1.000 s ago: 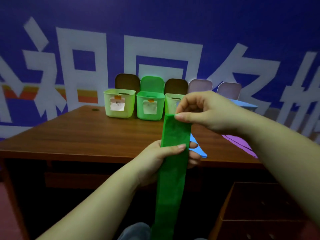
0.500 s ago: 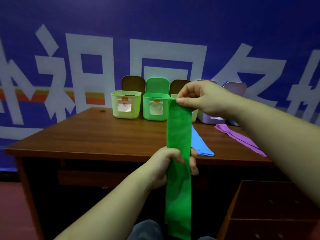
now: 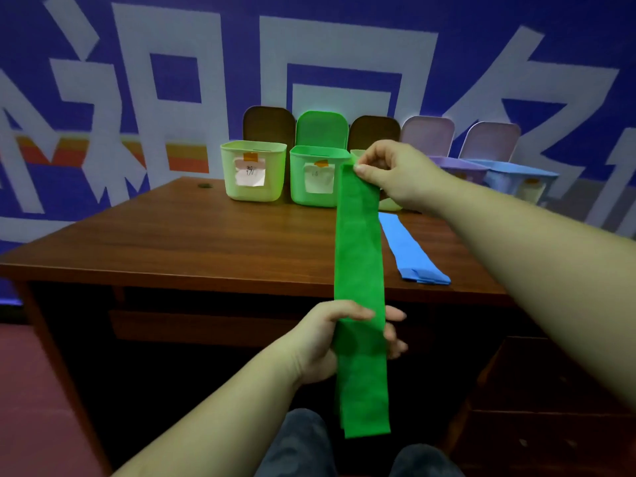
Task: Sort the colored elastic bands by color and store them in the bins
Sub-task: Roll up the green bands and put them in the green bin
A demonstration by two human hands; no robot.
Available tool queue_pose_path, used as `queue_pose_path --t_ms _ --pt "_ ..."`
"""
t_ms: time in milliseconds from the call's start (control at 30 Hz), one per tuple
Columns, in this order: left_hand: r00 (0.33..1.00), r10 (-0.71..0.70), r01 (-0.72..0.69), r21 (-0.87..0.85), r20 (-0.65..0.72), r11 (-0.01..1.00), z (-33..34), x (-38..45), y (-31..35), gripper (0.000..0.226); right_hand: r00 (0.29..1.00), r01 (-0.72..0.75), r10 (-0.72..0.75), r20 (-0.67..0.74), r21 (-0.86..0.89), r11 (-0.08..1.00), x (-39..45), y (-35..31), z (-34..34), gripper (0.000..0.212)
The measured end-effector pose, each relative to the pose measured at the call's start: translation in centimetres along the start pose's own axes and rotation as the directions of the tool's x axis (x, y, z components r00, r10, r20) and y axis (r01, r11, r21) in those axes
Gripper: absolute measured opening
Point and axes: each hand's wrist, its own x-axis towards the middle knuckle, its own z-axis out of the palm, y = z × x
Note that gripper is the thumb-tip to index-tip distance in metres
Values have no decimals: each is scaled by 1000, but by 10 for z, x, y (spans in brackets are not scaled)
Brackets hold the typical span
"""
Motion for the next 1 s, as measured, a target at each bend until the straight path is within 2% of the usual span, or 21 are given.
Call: queue_pose_path --t_ms 100,233,500,700,767,900,1000 --pt "999 -11 13 -36 47 999 -8 6 4 36 1000 7 -7 -15 -1 1000 13 7 13 14" --pt "999 -10 12 -73 32 997 -18 15 5 56 999 39 -38 -18 7 999 27 7 20 5" --pt "1000 -11 12 -39 21 999 -32 23 -5 53 999 34 -35 -16 -49 998 34 18 17 12" --pt "998 -31 29 -50 -45 998 -30 20 -6 27 999 0 -2 -37 -50 999 36 31 20 10" --pt "997 -50 51 8 -61 999 -29 19 -6 16 998 -22 19 -66 -46 999 39 36 21 12" --pt "988 -92 98 51 -124 994 -30 16 -12 21 991 -74 70 -114 -38 997 45 52 29 12" --pt "983 -145 151 45 -110 988 -36 13 -14 25 984 -96 92 -151 -23 995 55 67 38 21"
